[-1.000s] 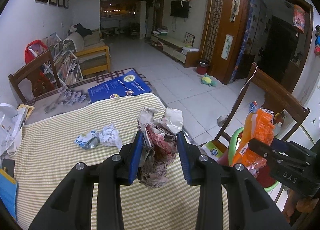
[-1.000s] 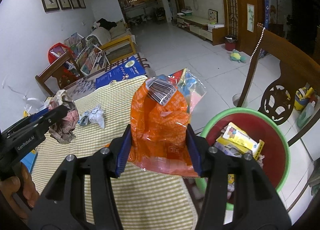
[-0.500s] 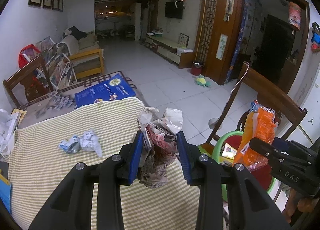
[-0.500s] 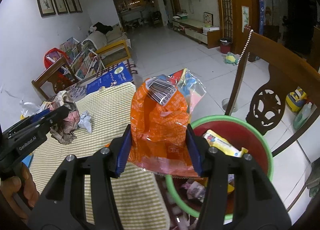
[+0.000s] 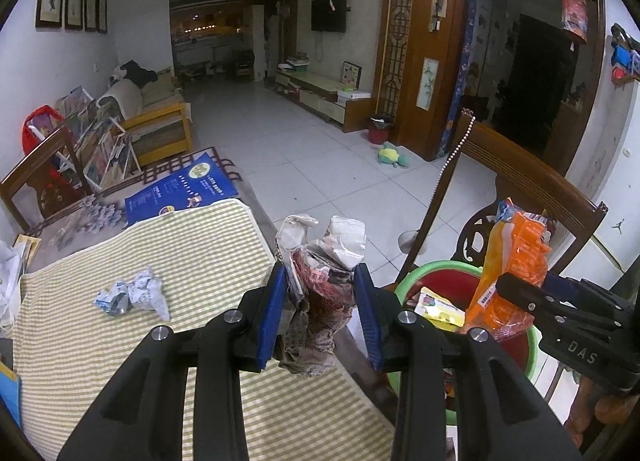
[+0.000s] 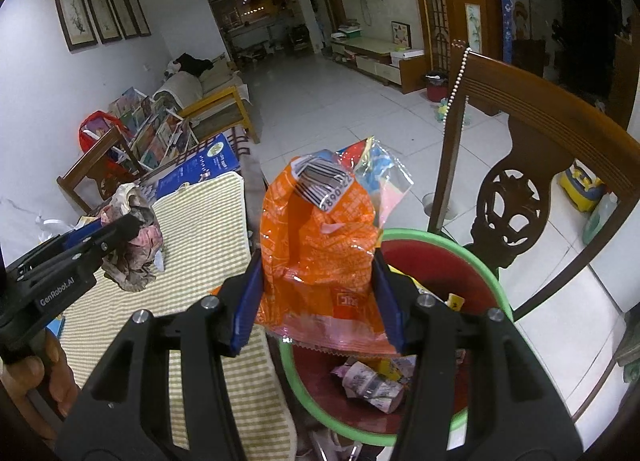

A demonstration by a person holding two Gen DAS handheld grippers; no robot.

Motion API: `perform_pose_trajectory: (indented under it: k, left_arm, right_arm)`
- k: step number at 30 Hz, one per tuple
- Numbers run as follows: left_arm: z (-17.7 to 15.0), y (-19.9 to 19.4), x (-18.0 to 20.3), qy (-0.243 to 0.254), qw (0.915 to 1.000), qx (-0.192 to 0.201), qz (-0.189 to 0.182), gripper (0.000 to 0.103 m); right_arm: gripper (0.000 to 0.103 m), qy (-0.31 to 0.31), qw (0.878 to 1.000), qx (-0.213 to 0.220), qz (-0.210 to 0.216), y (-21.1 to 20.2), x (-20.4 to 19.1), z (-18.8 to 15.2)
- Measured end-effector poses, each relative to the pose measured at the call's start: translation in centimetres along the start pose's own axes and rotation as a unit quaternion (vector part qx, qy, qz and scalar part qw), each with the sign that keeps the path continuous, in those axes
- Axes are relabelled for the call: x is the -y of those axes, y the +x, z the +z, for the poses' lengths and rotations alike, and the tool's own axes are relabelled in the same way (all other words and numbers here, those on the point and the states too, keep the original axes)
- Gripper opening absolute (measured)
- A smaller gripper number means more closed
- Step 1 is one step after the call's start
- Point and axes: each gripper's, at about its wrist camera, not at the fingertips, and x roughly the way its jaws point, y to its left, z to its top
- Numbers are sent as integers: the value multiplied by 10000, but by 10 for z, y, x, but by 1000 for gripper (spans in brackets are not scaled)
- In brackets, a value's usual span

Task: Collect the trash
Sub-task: 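Carry the crumpled paper and orange bag over the red bucket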

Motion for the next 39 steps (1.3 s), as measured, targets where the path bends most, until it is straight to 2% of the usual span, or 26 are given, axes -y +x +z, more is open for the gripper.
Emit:
perform_pose_trajectory:
  k: [10, 25, 39]
  left_arm:
    - [2, 9, 28, 150, 9998, -67, -75, 33]
    - [-1, 34, 86, 434, 9965, -376, -602, 33]
    - [-6, 64, 115, 522, 9929, -679, -825, 33]
  right_arm:
    - [50, 124, 9999, 14, -53, -8, 28, -2]
    - [50, 467, 9980, -52, -420, -18, 80, -11]
    - [50, 578, 9966, -145, -573, -17, 100, -15]
